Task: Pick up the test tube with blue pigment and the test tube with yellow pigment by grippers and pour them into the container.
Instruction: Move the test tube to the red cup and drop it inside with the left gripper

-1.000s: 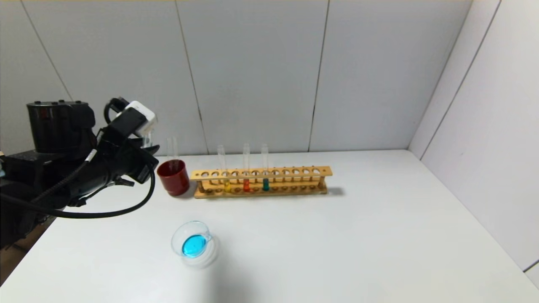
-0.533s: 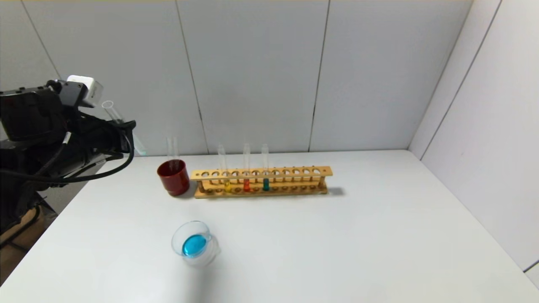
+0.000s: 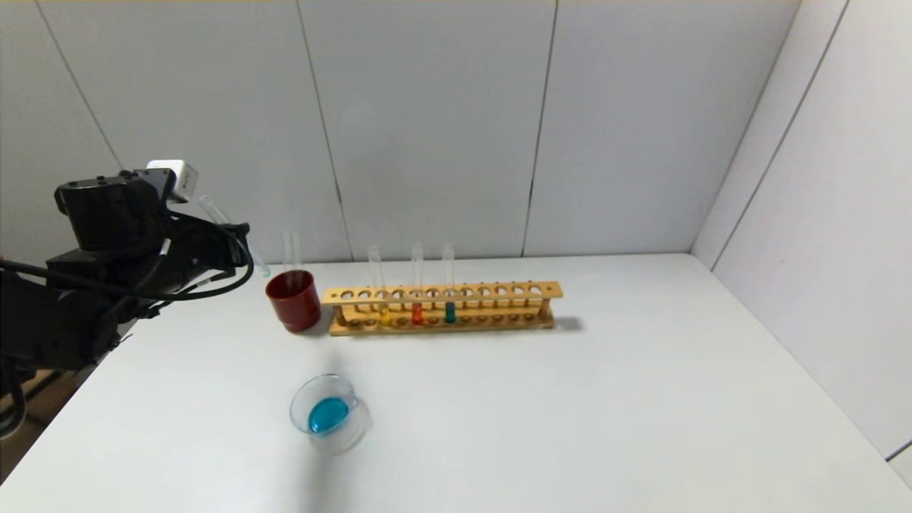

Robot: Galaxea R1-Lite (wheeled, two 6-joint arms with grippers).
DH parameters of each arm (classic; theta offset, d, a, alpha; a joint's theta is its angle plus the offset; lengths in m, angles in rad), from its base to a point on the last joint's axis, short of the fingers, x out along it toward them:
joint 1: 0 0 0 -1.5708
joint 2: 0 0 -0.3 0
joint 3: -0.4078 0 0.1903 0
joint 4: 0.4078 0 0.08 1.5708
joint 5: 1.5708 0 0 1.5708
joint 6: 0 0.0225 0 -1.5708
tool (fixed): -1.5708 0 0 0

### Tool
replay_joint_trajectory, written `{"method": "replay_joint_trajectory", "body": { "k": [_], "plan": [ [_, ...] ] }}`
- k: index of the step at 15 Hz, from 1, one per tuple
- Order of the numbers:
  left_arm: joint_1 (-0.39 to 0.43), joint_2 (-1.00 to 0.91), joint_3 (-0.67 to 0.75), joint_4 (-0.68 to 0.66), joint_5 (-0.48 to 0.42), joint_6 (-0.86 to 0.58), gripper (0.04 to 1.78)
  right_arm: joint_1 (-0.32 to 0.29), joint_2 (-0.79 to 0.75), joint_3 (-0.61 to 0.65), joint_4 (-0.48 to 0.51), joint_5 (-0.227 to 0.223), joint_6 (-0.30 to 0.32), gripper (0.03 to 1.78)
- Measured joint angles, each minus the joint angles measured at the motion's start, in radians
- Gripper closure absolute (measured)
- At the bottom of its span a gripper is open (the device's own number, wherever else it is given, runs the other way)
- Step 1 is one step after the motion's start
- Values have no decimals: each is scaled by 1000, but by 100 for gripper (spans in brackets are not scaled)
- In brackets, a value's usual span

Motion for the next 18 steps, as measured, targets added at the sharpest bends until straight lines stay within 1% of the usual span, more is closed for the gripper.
{"method": "replay_joint_trajectory", "body": {
  "k": [4,7,12,18],
  "plan": [
    [16,97,-5,-115,3,-17,150,0,0,0,0,0,0,6],
    [25,167,-21,-169,-1,-18,150,0,0,0,0,0,0,6],
    [26,234,-41,-175,-1,-17,150,0,0,0,0,0,0,6],
    [15,261,-60,-175,-1,-17,150,0,0,0,0,0,0,6]
  ]
}}
